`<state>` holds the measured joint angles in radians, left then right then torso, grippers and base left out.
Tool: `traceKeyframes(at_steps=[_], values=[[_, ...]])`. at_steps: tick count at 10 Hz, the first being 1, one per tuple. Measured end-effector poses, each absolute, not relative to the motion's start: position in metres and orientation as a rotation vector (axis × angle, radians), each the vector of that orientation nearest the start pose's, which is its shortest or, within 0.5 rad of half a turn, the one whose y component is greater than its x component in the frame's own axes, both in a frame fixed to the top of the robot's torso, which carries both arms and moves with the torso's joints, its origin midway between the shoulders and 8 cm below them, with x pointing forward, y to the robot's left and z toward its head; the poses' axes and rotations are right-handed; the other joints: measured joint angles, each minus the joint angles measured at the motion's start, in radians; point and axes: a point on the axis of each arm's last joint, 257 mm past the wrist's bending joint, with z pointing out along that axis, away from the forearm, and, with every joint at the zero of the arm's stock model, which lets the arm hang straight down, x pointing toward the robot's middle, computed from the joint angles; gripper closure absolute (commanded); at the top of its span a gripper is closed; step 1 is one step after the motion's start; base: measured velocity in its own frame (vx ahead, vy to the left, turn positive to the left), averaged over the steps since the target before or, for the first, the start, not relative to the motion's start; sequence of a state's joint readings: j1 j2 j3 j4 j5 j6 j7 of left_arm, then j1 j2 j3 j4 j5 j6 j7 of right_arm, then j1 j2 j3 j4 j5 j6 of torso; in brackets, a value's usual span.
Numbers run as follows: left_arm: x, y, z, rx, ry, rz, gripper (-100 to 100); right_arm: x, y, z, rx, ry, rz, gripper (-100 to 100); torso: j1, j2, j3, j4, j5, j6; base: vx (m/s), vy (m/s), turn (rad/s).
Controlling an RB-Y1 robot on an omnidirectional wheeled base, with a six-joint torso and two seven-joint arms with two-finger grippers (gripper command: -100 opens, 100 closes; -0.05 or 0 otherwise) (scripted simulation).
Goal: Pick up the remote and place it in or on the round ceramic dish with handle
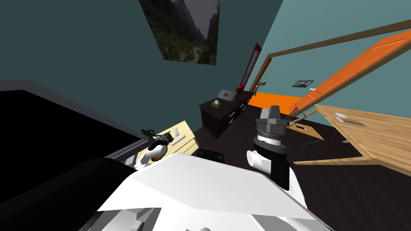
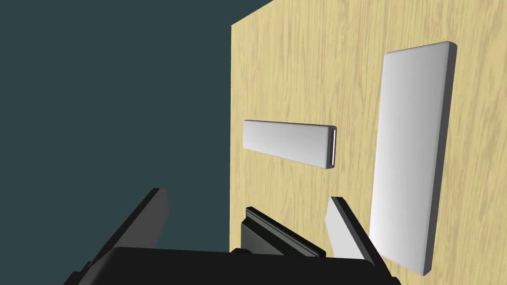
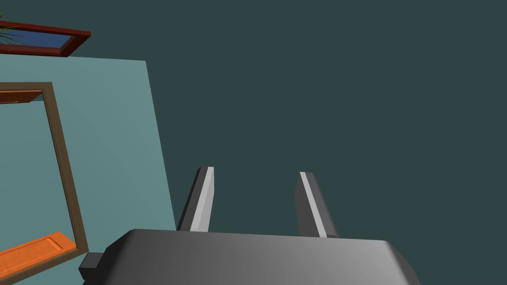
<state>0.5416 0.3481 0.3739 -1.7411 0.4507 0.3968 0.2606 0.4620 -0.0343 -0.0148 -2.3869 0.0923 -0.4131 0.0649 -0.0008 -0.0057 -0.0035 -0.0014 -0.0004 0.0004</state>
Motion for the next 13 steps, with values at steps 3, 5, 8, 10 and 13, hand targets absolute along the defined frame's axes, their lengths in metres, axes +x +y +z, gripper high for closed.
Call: traceKeyframes(at_steps=[3,5,8,10,13], values=[[0.256,0.555,-0.393,-2.125,0.955,-0.625,-100,0.339,-0.263,0.067,0.508,0.661,1.187,0,0.002,0.002,0.001,0.000,0.000,0.000,0.057,-0.006,-0.039],[0.233,0.561,-0.414,-2.209,0.946,-0.567,-100,0.339,-0.263,0.067,0.508,0.661,1.187,0,0.002,0.001,0.001,0.000,0.000,0.000,0.064,-0.011,-0.076],[0.197,0.571,-0.437,-2.339,0.924,-0.473,-100,0.339,-0.263,0.067,0.508,0.661,1.187,0,0.002,-0.001,0.000,0.000,0.000,0.000,0.084,0.000,-0.061],[0.171,0.566,-0.456,-2.428,0.912,-0.410,-100,0.339,-0.263,0.067,0.508,0.661,1.187,0,0.001,0.000,0.000,0.000,0.000,0.000,0.080,-0.007,-0.080],[0.137,0.568,-0.476,-2.537,0.894,-0.330,-100,0.339,-0.263,0.067,0.508,0.661,1.187,0,0.002,0.001,0.000,0.000,0.000,0.000,0.069,0.012,-0.083]])
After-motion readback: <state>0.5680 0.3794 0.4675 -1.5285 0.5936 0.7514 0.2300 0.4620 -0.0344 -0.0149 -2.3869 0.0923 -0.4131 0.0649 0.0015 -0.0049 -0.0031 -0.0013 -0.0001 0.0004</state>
